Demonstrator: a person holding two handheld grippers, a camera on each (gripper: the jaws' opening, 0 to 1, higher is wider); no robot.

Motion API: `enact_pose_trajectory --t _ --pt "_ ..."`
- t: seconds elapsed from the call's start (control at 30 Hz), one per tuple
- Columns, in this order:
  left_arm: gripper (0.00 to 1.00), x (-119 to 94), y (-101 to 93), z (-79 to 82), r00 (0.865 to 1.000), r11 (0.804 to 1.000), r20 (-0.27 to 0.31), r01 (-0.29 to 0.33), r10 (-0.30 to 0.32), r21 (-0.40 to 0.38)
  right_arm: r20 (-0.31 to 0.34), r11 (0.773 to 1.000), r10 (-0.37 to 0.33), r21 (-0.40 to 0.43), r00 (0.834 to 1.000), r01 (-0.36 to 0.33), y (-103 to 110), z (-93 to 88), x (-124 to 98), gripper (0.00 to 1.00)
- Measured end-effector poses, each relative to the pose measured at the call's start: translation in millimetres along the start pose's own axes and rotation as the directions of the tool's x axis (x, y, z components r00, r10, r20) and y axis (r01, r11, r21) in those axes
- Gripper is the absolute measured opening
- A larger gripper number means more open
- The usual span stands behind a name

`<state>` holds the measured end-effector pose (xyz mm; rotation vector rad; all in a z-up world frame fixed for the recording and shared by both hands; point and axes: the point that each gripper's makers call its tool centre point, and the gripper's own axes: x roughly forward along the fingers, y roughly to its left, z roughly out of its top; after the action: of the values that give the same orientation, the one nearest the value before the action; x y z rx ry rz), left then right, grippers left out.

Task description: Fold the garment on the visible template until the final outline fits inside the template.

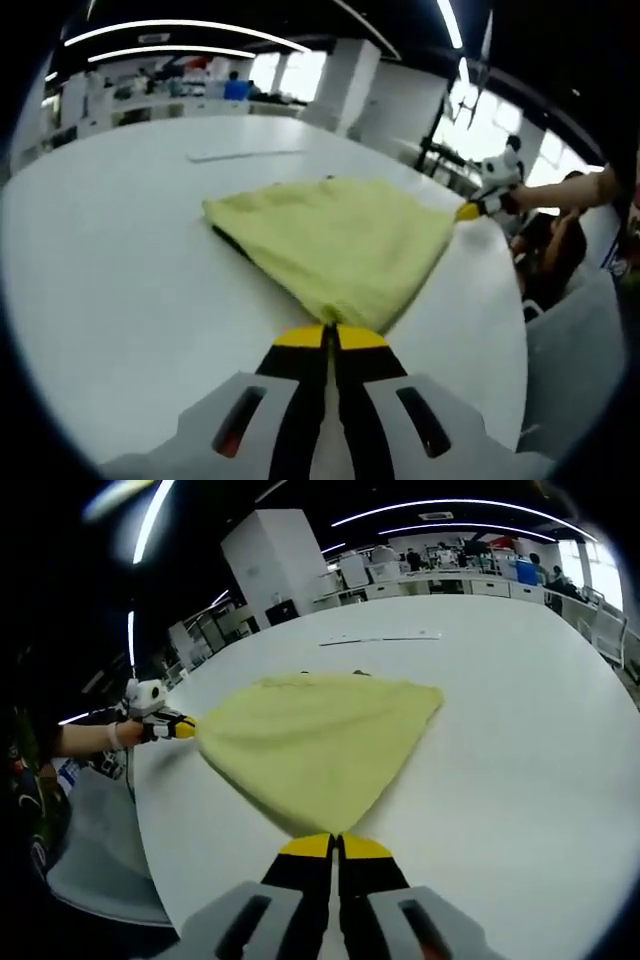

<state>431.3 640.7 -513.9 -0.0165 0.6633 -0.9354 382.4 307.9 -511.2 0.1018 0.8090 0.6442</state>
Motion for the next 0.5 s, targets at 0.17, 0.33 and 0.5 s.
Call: enact_pose_trajectory --t 0.17,0.33,0.5 --pt "0.0 -12.2 2.7 2.1 1.0 0.999 0.007 0.008 -0.008 -0.054 0.001 1.0 -0.003 -0.011 1.0 0.003 -0.8 1.5 -1.8 0.0" --pt "0.0 -16.3 -9.0 -2.6 0.997 0.995 -0.014 0.074 -0.075 -0.06 0.0 1.0 -0.012 -0.013 1.0 0.012 -2.6 0.1 -4.6 0.0" --pt "0.0 -18.8 -19.8 -16.5 0.988 0.99 -0.061 0.137 -0.139 -0.035 -0.011 1.0 -0.004 -0.024 1.0 0.004 -1.1 -4.3 -7.6 0.0"
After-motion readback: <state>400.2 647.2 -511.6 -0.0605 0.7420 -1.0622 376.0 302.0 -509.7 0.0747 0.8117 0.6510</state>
